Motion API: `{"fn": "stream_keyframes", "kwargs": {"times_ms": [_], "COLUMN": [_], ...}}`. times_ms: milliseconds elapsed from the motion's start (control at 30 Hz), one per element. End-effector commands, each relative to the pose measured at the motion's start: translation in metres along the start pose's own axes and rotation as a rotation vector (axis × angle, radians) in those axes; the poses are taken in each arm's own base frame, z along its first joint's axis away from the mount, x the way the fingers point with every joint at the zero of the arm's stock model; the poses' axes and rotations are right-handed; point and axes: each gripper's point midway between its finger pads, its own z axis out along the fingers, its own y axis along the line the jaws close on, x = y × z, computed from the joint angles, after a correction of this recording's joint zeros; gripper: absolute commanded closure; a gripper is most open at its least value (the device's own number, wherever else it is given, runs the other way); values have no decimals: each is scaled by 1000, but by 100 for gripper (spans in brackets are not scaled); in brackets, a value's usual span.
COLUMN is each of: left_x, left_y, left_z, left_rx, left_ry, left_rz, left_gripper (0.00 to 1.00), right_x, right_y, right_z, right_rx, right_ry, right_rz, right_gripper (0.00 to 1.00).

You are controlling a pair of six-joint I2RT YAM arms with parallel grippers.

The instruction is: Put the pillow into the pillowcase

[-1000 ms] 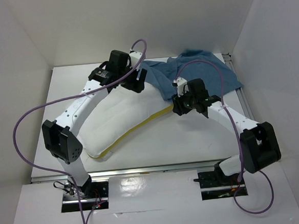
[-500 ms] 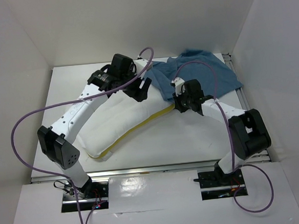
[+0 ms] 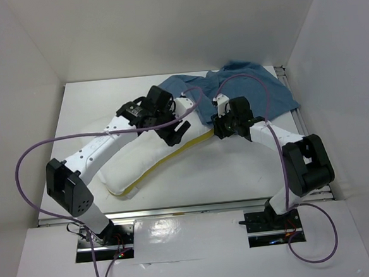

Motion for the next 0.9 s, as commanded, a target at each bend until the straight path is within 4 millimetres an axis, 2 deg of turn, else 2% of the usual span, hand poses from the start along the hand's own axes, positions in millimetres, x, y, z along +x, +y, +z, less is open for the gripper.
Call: {"fn": "stream_keyframes", "kwargs": {"times_ms": [0, 33, 67, 100, 133, 167, 233, 300, 533, 667, 800, 867], "left_x": [-4, -13, 4, 5, 6, 11, 11, 11, -1, 15, 19, 30], "left_y": [-5, -17, -12, -14, -24, -12, -15, -3, 5, 11, 6, 1], "left_z": [-5, -4, 5, 8, 13, 22, 29, 42, 65, 92, 98, 108], "left_rx": [-49, -65, -137, -178, -198, -311, -373, -474, -529, -554, -525, -494], "left_ry": [-28, -65, -20, -28, -35, -46, -59, -59, -66, 13, 17, 45], "left_rz": [143, 203, 237, 271, 337, 355, 421, 422, 420, 414, 393, 379], "left_gripper": [18, 18, 18, 16, 15, 14, 12, 10, 8, 8, 7, 7], "right_x": [-26, -26, -26, -23, -27, -28, -30, -26, -21, -21, -20, -16], "right_y": [-9, -12, -12, -12, -14, -13, -15, -14, -14, -20, -27, -24], "right_z": [-5, -6, -6, -6, -7, -10, -13, -15, -18, -23, -27, -26], "right_rx": [35, 42, 42, 41, 38, 38, 37, 36, 33, 40, 54, 44], "right_ry": [-84, -84, -84, -74, -84, -83, -94, -85, -84, -85, -86, -79], "right_rz": [-13, -7, -7, -5, 7, 8, 20, 22, 29, 52, 64, 66], "right_gripper": [50, 50, 50, 50, 50, 50, 50, 50, 50, 50, 50, 50]}}
